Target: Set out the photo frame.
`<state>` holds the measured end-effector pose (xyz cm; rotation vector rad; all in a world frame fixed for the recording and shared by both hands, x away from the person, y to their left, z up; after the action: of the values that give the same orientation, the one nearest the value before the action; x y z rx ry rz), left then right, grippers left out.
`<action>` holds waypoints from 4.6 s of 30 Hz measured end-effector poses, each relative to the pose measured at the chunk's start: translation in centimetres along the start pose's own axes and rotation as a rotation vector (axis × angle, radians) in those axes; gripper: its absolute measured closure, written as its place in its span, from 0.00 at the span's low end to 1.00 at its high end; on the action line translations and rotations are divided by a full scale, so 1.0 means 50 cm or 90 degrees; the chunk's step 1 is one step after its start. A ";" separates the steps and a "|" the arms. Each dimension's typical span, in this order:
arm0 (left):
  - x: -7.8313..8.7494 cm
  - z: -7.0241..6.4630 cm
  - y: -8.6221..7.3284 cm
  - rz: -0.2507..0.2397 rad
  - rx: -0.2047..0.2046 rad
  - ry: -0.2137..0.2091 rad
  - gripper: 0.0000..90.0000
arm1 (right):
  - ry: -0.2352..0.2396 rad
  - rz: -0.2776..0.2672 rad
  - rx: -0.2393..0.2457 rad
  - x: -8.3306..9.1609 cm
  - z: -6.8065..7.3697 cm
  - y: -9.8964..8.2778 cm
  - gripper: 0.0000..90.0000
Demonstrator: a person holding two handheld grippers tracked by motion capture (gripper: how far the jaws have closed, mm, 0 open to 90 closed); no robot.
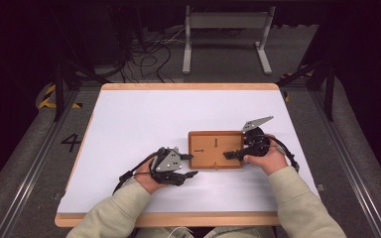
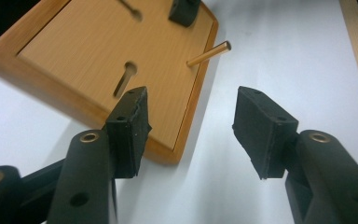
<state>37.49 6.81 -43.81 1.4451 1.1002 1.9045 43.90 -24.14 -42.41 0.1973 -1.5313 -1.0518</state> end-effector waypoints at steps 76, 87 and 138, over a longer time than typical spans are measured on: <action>0.101 0.070 -0.065 -0.040 0.206 0.050 0.43 | -0.082 0.119 0.147 0.142 0.164 -0.075 0.91; 0.103 0.073 -0.068 -0.039 0.206 0.055 0.43 | -0.041 0.126 0.153 0.111 0.168 -0.086 1.00; 0.143 0.061 -0.107 -0.035 0.236 0.093 0.42 | -0.133 0.073 -0.018 -0.025 0.003 -0.002 1.00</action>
<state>37.75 16.24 -44.06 1.4598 1.6132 1.8595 44.09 -23.31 -43.33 -0.0223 -1.6923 -1.0269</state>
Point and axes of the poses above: each handheld gripper's, and its own axes: x roughly backward along the jaws, y roughly out of its top, z roughly to its left, the point moved 1 cm from there along -x, roughly forward along the jaws, and after that the axes turned 6 degrees about x, right-handed, at the moved point
